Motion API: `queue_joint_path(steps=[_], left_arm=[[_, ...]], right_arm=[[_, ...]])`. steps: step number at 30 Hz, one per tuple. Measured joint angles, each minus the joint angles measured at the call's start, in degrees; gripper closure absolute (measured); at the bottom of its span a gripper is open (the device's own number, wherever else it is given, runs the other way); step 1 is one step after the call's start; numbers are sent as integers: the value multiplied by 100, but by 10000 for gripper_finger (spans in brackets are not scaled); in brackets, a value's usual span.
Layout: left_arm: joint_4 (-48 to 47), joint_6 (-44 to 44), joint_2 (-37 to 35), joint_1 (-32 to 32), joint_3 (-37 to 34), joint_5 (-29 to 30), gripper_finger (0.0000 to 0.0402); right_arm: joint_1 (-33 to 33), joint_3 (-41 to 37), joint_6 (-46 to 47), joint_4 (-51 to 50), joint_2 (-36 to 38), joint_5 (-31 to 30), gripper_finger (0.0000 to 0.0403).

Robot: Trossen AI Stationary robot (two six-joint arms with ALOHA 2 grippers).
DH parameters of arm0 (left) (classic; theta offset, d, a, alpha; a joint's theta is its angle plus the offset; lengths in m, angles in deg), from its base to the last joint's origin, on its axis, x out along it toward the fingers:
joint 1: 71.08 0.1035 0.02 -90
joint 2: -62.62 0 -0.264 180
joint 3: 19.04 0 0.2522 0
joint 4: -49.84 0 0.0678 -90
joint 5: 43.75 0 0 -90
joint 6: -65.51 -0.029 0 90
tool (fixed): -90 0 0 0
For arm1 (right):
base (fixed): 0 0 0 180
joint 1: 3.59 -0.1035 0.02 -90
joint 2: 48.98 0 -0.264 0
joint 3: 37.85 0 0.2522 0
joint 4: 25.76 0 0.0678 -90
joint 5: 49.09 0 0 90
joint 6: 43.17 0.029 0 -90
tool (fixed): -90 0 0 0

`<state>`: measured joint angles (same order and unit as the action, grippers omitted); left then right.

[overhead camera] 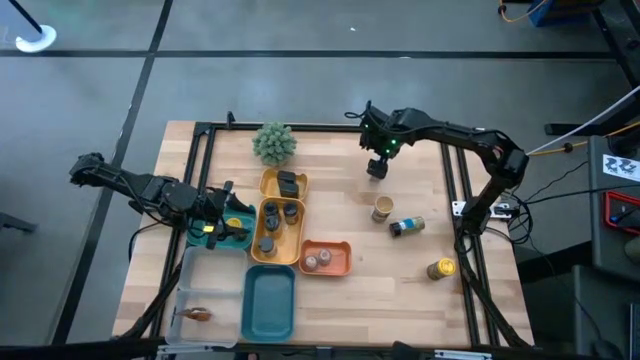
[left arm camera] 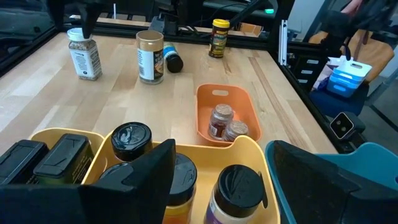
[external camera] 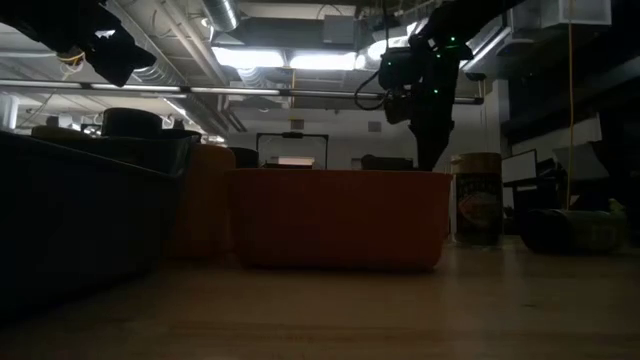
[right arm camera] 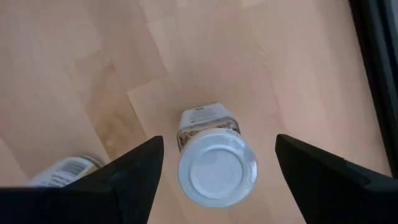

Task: Sort spices by type
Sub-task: Put the white seasoning bottle into the top transparent bin

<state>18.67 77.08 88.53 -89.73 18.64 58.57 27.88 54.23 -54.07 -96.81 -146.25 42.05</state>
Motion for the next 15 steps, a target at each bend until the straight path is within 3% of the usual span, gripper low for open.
queue_joint_path(steps=[8, 15], left_arm=[[0, 0, 0, 0, 0, 0, 150], [0, 0, 0, -2, 0, -2, 150]], right_arm=[[6, -606, -295, 244, -2, -53, 95], [6, -1129, -235, 1140, -4, -49, 95]])
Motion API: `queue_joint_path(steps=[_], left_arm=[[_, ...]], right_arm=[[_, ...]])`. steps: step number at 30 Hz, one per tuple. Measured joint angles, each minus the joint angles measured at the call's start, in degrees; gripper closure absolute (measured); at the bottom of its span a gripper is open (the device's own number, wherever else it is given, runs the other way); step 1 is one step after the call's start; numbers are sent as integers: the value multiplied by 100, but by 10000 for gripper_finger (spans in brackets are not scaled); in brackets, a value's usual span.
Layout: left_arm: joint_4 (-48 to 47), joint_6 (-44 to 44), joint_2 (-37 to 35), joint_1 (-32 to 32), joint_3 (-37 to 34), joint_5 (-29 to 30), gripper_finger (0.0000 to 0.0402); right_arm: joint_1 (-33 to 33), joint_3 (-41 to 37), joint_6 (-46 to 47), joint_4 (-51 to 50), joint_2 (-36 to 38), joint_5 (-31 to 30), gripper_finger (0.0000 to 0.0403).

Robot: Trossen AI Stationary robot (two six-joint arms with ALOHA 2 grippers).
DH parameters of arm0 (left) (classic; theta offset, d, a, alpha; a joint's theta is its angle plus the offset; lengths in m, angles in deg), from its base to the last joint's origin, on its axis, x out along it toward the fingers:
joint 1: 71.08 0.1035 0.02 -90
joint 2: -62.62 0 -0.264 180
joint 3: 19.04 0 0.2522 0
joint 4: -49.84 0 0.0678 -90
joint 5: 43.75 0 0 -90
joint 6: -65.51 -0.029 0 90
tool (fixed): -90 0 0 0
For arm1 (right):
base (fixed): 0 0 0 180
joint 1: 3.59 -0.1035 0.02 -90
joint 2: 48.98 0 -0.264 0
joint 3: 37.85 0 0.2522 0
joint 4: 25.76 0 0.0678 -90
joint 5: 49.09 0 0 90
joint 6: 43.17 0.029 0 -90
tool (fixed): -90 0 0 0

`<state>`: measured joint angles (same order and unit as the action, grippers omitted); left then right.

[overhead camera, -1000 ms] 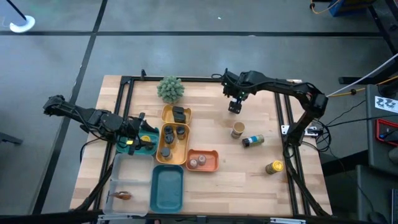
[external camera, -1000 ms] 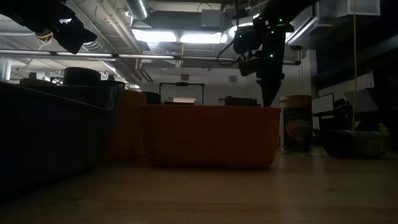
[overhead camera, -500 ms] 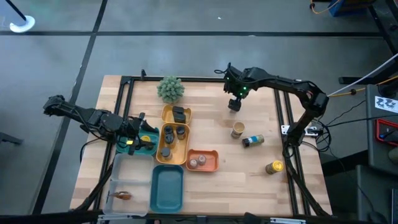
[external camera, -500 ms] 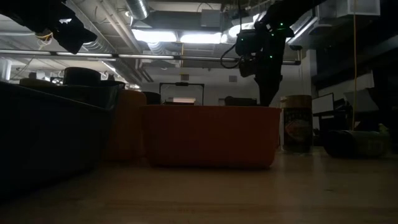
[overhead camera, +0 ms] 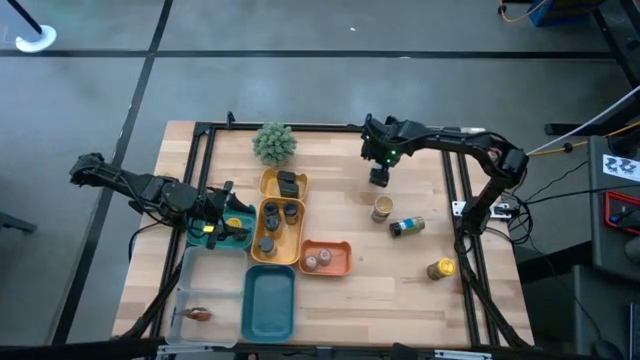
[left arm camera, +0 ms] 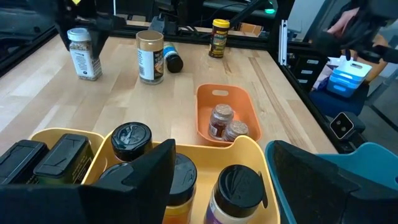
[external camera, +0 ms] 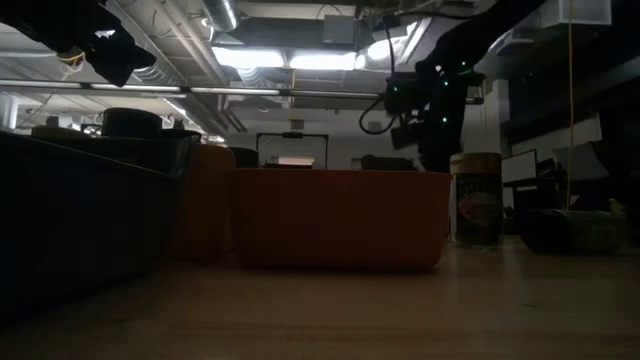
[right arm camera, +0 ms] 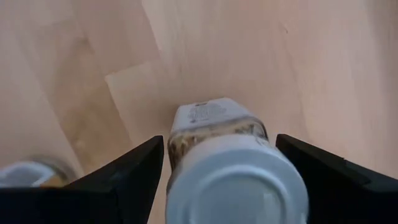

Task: Sort spices by type
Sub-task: Put the white seasoning bottle into the top transparent bin

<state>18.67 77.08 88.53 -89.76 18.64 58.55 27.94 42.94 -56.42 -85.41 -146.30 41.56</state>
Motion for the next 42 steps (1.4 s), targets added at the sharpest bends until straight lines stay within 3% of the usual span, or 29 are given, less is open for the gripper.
queue_joint_path(steps=[19, 23, 29, 42], left_arm=[[0, 0, 0, 2, 2, 142, 150], [0, 0, 0, 2, 2, 142, 150], [-2, 0, 0, 2, 2, 142, 150], [0, 0, 0, 1, 2, 172, 150]], right_arm=[[-3, -117, 401, 227, -5, 167, 97], [-7, -117, 426, 203, -75, 274, 126], [-7, -101, 849, 210, -212, 483, 201], [-705, 374, 1285, 445, -227, 784, 197]])
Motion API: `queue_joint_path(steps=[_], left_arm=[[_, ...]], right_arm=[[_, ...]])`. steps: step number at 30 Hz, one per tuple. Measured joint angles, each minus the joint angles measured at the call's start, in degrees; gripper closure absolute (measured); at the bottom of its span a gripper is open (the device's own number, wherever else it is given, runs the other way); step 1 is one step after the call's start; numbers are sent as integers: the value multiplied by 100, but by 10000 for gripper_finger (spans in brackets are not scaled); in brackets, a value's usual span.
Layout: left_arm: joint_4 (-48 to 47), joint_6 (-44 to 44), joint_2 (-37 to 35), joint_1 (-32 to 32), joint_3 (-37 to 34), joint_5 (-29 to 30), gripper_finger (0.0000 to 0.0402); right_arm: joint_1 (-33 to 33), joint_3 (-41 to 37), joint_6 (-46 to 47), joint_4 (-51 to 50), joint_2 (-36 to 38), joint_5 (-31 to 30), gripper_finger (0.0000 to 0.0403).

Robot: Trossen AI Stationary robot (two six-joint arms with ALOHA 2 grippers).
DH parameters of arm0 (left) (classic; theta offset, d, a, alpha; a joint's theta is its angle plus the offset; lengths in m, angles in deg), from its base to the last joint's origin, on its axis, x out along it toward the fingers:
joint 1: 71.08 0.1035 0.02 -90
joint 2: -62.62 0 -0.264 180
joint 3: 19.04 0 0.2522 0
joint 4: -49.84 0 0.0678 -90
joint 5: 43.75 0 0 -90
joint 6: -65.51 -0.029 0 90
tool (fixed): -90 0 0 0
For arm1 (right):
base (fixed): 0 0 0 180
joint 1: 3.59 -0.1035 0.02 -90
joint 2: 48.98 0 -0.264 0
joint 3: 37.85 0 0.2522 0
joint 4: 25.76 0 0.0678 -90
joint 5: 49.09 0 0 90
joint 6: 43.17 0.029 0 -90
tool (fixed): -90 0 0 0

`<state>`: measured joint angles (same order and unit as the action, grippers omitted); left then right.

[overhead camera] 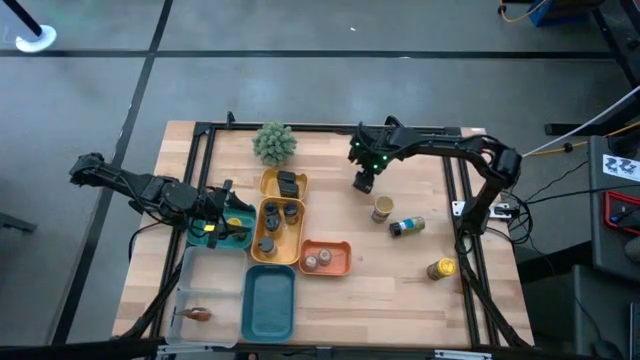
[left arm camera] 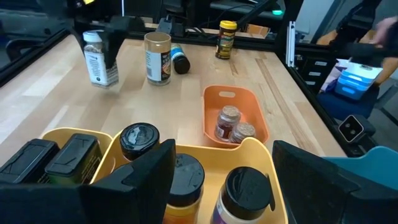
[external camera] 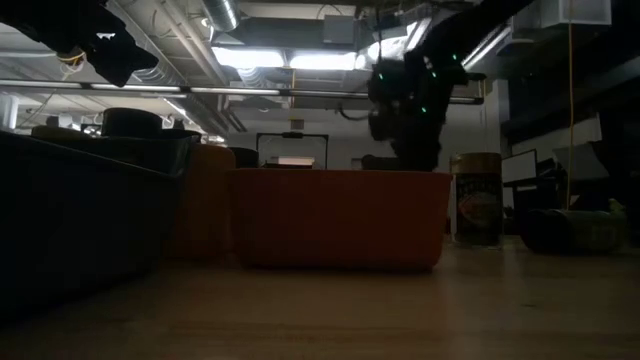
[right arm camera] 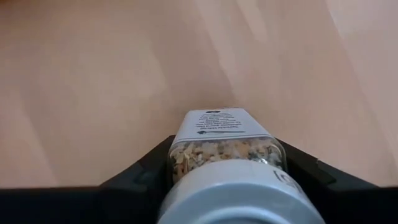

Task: Sort spices by type
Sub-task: Put the white seasoning bottle into the top transparent bin

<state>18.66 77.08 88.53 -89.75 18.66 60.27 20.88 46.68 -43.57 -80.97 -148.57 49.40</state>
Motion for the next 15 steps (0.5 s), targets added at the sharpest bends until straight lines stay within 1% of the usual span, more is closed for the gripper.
queue_joint_path(steps=[7, 15], left_arm=[[0, 20, -2, -1, 0, 18, 150], [118, 68, 17, -1, 0, 22, 150]], right_arm=[[-654, 822, 18, -112, 0, -244, 200], [-1439, 1758, 17, 62, 0, -290, 196]])
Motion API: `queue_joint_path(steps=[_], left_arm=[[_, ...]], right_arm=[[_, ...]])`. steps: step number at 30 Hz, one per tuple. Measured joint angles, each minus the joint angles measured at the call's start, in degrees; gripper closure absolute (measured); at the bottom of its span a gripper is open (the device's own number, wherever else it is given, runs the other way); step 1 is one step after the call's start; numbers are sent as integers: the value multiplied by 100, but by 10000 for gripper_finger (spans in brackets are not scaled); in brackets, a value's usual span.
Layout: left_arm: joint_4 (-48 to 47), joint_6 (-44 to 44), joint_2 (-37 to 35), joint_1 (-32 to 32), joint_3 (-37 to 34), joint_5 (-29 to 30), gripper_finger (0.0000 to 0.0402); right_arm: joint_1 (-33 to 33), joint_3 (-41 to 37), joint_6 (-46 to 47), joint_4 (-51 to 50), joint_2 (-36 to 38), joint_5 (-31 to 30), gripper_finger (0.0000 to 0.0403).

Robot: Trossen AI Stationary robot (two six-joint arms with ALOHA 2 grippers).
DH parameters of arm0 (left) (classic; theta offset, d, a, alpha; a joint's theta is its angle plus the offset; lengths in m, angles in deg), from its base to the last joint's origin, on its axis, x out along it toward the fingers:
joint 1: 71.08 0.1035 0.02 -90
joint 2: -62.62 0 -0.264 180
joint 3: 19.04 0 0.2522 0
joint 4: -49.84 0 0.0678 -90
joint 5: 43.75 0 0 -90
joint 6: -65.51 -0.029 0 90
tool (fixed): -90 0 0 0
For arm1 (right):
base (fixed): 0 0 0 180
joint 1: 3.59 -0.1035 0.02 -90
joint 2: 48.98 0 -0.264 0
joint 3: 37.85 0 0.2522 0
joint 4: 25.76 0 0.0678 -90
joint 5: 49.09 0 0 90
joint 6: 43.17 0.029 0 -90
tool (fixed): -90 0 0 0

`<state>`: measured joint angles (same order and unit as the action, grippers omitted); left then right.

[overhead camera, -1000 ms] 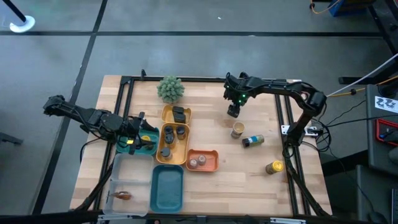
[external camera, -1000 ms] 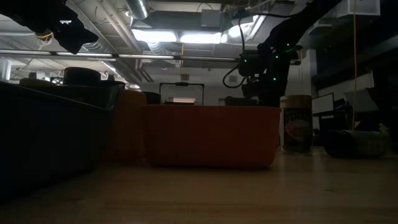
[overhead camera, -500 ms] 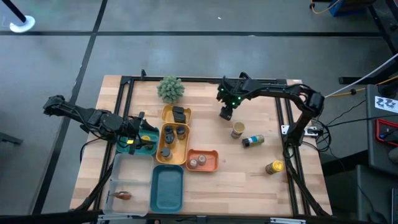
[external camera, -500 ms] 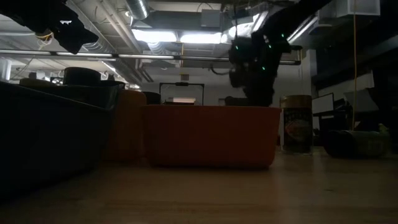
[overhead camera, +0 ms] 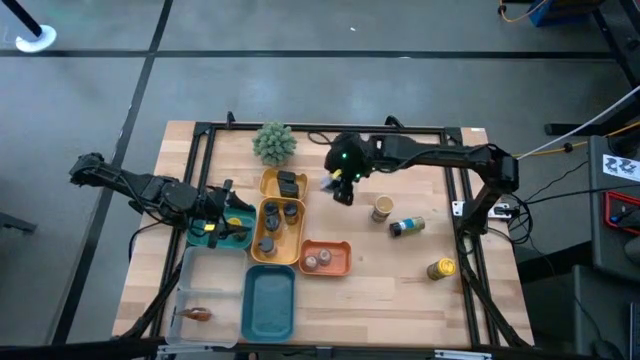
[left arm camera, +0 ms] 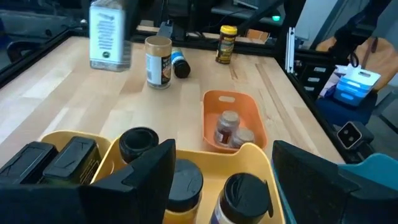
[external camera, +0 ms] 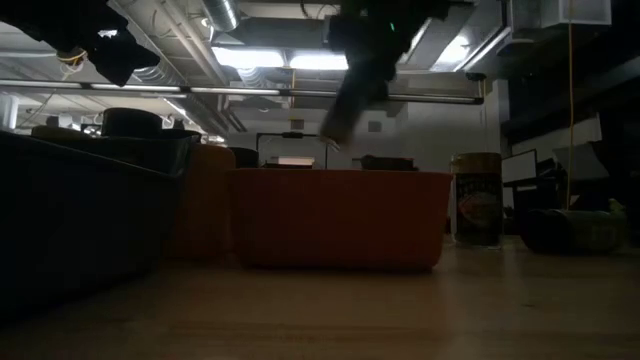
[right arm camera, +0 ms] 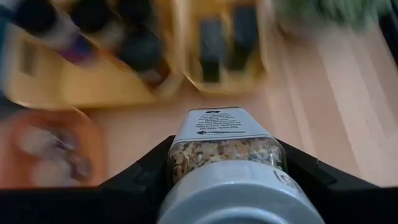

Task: Sort spices by type
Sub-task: Put the white seasoning bottle into the top transparent bin

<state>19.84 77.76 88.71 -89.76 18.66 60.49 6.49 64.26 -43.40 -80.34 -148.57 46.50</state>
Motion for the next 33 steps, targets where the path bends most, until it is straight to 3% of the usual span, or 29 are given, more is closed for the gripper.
queue_joint_path(steps=[9, 19, 27, 33], left_arm=[[1340, -529, 349, 2, 2, 453, 150], [2998, -1360, 1575, 75, 2, 898, 150], [4028, -1307, 2437, 568, 2, 892, 150], [4546, -1072, 2871, 779, 2, 408, 150]], right_arm=[[-627, 215, 273, 1129, 7, 0, 196], [-985, 215, 649, 1495, -2, -113, 196], [-1184, 215, 652, 1547, -7, -302, 197], [-1241, 215, 798, 1601, -67, -319, 196]])
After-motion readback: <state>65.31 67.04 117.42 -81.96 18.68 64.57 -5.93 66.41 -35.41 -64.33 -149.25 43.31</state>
